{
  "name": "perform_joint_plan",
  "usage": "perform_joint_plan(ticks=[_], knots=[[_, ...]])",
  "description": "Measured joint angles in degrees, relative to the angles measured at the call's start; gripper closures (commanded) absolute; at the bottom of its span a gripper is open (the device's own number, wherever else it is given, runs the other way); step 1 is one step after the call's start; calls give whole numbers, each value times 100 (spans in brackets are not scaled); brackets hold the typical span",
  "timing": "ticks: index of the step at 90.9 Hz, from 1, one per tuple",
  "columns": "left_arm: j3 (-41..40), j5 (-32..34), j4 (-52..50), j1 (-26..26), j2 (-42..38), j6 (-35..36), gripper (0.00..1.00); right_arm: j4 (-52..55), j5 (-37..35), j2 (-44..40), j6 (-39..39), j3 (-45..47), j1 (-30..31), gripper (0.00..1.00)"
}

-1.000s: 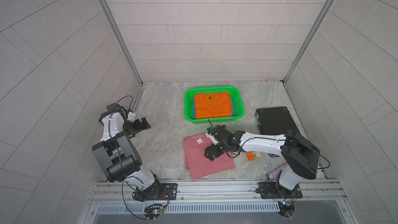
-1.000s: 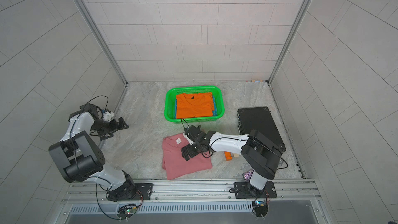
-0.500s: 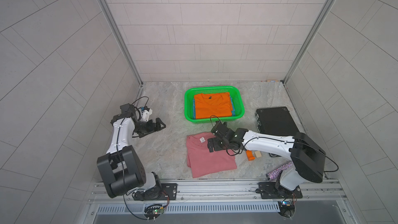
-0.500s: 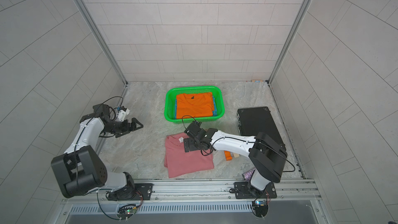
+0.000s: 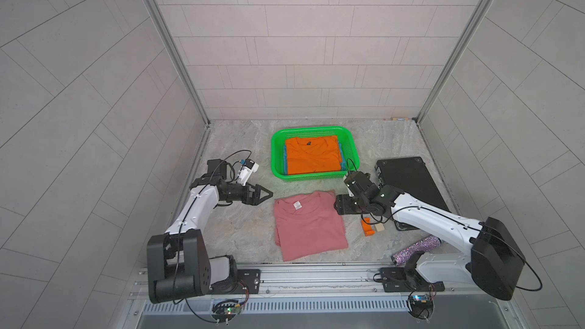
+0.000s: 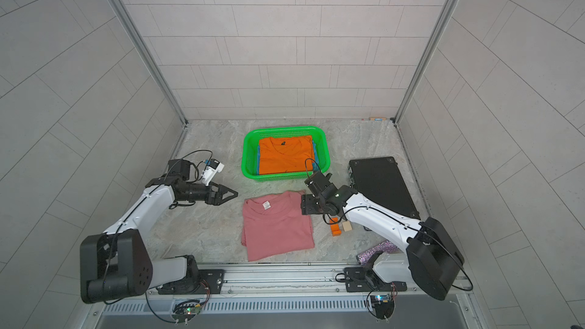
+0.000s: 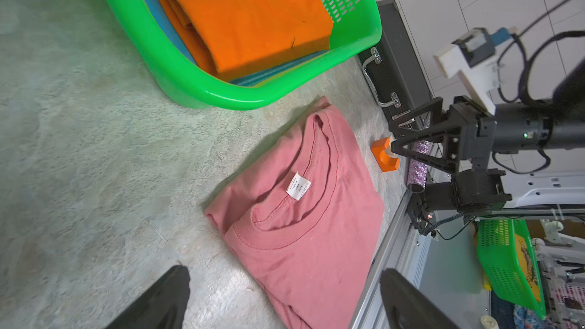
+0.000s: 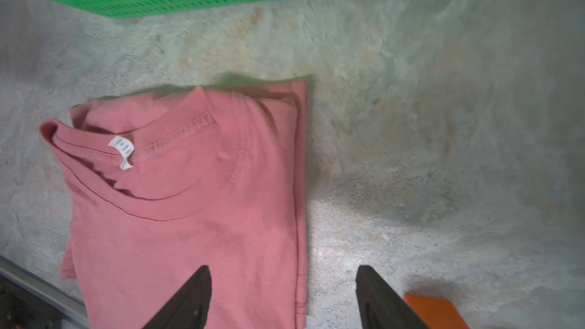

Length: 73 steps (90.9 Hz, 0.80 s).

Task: Put the folded t-shirts into the basket
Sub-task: Pick up the T-shirt from the center of the board.

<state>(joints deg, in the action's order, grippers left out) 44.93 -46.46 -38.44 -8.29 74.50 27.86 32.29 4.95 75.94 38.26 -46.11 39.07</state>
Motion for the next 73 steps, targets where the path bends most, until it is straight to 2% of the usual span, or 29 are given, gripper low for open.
perform_joint_plan(ticks=[8,22,30,38,44,51,54,61,73], knots=[[-149,-98,120,26,50,540,19,-251,603,378,-144,92,-461,39],[-358,-352,39,210,92,1508,16,-588,1397,1056,-407,22,-861,39],[-415,-352,98,332,114,1685,12,-737,1624,1320,-516,-98,-863,39],[-498,-190,299,450,153,1528,9,-960,1757,1576,-595,-179,-868,40],[-555,26,507,514,210,1283,9,-1134,1845,1738,-629,-229,-896,47],[-560,264,719,592,306,953,9,-1377,1851,1912,-656,-273,-927,68],[-560,356,789,621,348,817,9,-1475,1869,1980,-647,-278,-946,74],[-560,498,881,715,415,557,9,-1690,1917,2039,-570,-219,-962,80],[-560,730,957,929,413,269,9,-2037,1784,1753,-254,232,-975,98]])
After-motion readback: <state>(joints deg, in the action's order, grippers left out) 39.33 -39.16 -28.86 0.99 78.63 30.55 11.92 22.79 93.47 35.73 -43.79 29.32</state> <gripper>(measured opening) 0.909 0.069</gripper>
